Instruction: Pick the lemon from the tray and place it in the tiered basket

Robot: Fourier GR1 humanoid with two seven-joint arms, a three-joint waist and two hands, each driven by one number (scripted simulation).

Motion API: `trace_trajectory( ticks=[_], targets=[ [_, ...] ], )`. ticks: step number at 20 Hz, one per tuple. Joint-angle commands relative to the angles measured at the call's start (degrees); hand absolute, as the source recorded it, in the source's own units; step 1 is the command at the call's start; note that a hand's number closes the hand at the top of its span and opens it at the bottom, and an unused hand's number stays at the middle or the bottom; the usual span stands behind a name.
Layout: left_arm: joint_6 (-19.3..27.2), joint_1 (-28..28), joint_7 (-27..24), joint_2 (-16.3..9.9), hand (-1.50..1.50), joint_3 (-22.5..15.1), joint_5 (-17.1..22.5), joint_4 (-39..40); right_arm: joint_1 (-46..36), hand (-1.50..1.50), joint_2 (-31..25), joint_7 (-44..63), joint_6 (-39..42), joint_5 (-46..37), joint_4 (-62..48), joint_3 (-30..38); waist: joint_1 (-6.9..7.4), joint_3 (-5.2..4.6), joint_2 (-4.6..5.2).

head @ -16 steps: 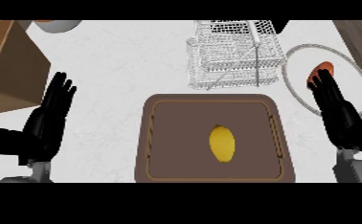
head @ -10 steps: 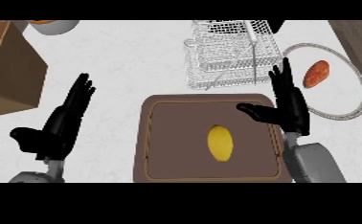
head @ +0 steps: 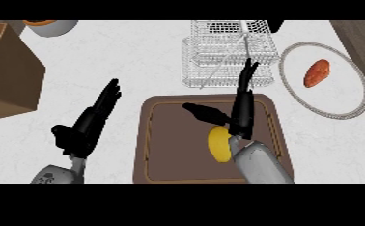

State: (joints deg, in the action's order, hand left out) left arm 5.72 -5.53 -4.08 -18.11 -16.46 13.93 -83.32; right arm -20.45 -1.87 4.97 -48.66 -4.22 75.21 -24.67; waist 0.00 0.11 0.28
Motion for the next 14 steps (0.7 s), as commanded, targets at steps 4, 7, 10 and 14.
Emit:
trace_trajectory(
  ticks=[4, 7, 10, 14],
  targets=[
    [-0.57, -0.88, -0.8, -0.25, 0.0, 1.27, -0.31, 3.42, -6.65, -1.5, -6.74, 22.02, 2.94, -16.88, -0.92, -11.64, -1.71, -0.69, -1.3],
    [-1.05, 1.17, -1.15, -0.35, 0.0, 0.67, -0.07, 3.06, -8.09, -1.5, -12.44, 29.0, 11.45, -19.84, -4.35, -13.82, -1.52, -1.17, -1.93],
    [-0.12, 1.15, -1.55, 0.56, 0.0, 0.2, -0.82, 3.75, -7.58, -1.5, -13.89, 36.7, 20.57, -21.41, -4.8, -19.23, -1.74, -1.36, -1.93],
    [-0.28, 0.79, -0.99, 0.63, 0.0, 0.48, -0.41, 3.9, -11.57, -1.5, -15.69, 47.47, 32.77, -22.53, -1.0, -22.81, -1.6, -1.25, -2.22]
  ],
)
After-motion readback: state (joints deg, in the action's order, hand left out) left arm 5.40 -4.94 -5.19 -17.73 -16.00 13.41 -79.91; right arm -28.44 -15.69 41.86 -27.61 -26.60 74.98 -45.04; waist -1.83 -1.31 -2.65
